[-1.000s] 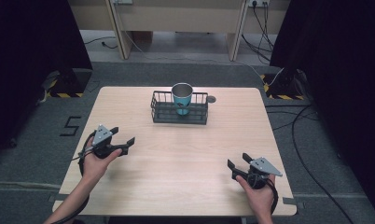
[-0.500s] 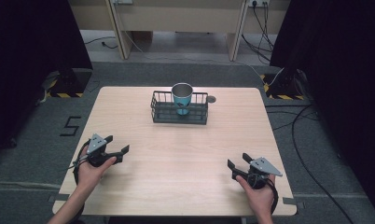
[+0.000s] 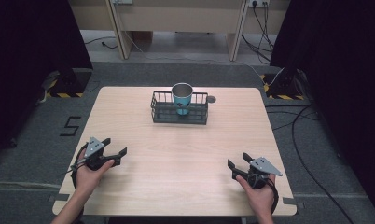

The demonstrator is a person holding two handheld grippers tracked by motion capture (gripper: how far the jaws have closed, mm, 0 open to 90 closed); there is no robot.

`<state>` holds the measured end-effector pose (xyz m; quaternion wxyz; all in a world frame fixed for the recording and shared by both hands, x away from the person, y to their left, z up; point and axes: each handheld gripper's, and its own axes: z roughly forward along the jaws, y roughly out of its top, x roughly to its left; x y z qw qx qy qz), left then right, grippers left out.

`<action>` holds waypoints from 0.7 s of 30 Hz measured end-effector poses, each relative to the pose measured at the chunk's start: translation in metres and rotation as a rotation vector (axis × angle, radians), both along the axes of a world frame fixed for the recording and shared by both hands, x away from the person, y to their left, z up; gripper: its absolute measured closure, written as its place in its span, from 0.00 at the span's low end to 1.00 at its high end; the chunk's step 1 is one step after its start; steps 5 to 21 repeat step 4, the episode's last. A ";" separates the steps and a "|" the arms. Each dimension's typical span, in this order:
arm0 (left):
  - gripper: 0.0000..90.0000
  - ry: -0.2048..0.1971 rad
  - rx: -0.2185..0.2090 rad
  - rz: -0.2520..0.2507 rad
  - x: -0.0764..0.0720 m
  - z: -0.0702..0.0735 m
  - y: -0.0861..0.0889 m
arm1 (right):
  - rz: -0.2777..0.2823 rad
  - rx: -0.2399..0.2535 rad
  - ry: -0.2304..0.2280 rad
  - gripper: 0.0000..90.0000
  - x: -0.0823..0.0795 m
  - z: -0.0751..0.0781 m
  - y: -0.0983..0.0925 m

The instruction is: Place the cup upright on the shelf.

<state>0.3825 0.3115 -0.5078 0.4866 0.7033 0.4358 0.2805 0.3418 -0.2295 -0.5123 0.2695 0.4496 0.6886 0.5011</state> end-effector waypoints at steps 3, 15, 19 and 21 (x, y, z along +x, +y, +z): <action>0.16 -0.005 -0.002 0.003 0.000 0.000 0.000 | -0.003 0.002 -0.004 0.31 0.000 0.000 -0.001; 0.16 -0.005 -0.002 0.005 0.000 0.000 0.001 | -0.003 0.002 -0.004 0.31 0.000 0.000 -0.001; 0.16 -0.005 -0.002 0.005 0.000 0.000 0.001 | -0.003 0.002 -0.004 0.31 0.000 0.000 -0.001; 0.16 -0.005 -0.002 0.005 0.000 0.000 0.001 | -0.003 0.002 -0.004 0.31 0.000 0.000 -0.001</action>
